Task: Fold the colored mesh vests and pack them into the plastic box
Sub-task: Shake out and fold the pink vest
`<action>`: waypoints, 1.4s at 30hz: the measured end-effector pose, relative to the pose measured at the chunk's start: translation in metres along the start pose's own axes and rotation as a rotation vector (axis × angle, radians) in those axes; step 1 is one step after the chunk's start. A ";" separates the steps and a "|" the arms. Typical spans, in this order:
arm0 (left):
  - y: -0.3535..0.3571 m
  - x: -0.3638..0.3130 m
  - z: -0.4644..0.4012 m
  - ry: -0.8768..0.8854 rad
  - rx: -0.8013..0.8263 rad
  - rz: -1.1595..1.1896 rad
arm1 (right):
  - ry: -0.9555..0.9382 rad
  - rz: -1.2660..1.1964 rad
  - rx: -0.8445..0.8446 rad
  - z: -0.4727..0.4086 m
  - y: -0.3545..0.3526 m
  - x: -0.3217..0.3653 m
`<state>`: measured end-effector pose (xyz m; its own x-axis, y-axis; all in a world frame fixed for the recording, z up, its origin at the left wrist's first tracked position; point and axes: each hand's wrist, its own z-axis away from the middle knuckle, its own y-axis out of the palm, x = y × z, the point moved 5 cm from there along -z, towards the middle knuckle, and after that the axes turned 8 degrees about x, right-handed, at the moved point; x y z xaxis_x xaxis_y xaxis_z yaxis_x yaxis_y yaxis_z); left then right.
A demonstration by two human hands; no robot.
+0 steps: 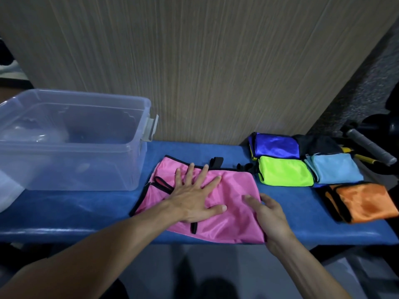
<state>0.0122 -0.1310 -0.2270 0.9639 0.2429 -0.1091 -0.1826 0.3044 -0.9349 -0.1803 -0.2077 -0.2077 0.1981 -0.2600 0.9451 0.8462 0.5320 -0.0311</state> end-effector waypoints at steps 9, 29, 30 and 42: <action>-0.011 -0.003 0.004 0.132 -0.143 -0.051 | -0.064 -0.058 0.082 0.001 0.026 0.013; -0.053 0.098 0.041 -0.265 -0.343 1.189 | -0.444 0.483 0.527 -0.015 0.205 0.036; -0.051 0.100 0.039 -0.295 -0.342 1.222 | -0.427 0.477 0.555 -0.015 0.206 0.032; -0.064 0.094 0.041 -0.407 -0.383 0.309 | -0.873 1.236 0.353 0.033 0.154 -0.015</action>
<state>0.1066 -0.0901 -0.1635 0.7130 0.6206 -0.3265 -0.2857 -0.1681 -0.9435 -0.0692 -0.0948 -0.2161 0.2144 0.9346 0.2838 0.1996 0.2424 -0.9494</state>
